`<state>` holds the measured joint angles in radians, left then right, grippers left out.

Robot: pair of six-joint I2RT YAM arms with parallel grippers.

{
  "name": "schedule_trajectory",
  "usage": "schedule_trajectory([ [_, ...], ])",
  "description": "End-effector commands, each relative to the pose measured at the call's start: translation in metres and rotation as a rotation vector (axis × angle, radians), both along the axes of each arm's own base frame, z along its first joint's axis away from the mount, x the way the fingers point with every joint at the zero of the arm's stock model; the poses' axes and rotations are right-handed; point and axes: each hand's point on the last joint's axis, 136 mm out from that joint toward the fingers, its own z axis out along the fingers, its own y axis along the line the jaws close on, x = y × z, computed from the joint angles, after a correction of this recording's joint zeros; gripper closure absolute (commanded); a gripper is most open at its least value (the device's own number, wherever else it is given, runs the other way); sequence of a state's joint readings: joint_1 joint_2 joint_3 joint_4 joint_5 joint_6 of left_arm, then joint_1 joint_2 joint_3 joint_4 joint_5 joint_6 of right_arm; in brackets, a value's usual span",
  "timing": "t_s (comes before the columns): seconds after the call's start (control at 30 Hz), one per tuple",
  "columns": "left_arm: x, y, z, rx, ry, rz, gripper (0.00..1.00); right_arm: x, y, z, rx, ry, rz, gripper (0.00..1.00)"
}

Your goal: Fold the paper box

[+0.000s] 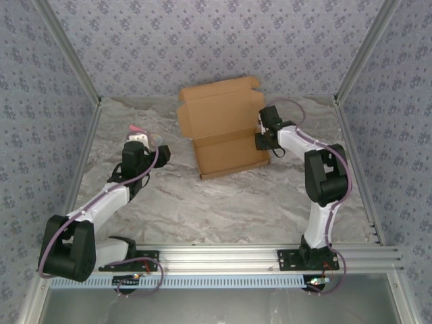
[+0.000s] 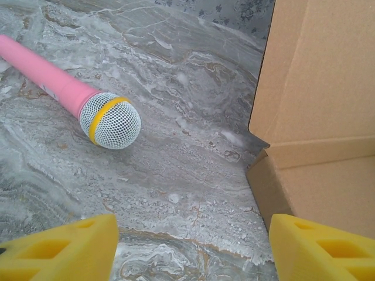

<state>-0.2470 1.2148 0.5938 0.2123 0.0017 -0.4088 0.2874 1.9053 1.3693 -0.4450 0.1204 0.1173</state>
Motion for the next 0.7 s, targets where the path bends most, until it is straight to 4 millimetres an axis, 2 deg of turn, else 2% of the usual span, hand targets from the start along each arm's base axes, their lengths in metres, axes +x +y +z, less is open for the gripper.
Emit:
schedule_trajectory([
  [0.0,0.015,0.012,0.013,0.015,-0.012,0.046,0.29,-0.002,-0.002,0.030,0.015,-0.065,-0.008,0.45],
  [0.1,0.029,0.030,0.010,0.007,0.024,0.097,0.26,-0.006,0.005,0.047,0.036,-0.117,0.001,0.38],
  [0.33,0.070,0.069,-0.010,-0.099,0.158,0.162,0.24,-0.029,0.029,0.081,0.103,-0.232,0.040,0.32],
  [0.47,0.090,0.082,-0.012,-0.071,0.219,0.151,0.23,-0.046,0.046,0.080,0.120,-0.244,0.085,0.30],
  [0.67,0.135,0.089,-0.020,-0.047,0.299,0.115,0.23,-0.053,0.068,0.082,0.147,-0.258,0.140,0.29],
])
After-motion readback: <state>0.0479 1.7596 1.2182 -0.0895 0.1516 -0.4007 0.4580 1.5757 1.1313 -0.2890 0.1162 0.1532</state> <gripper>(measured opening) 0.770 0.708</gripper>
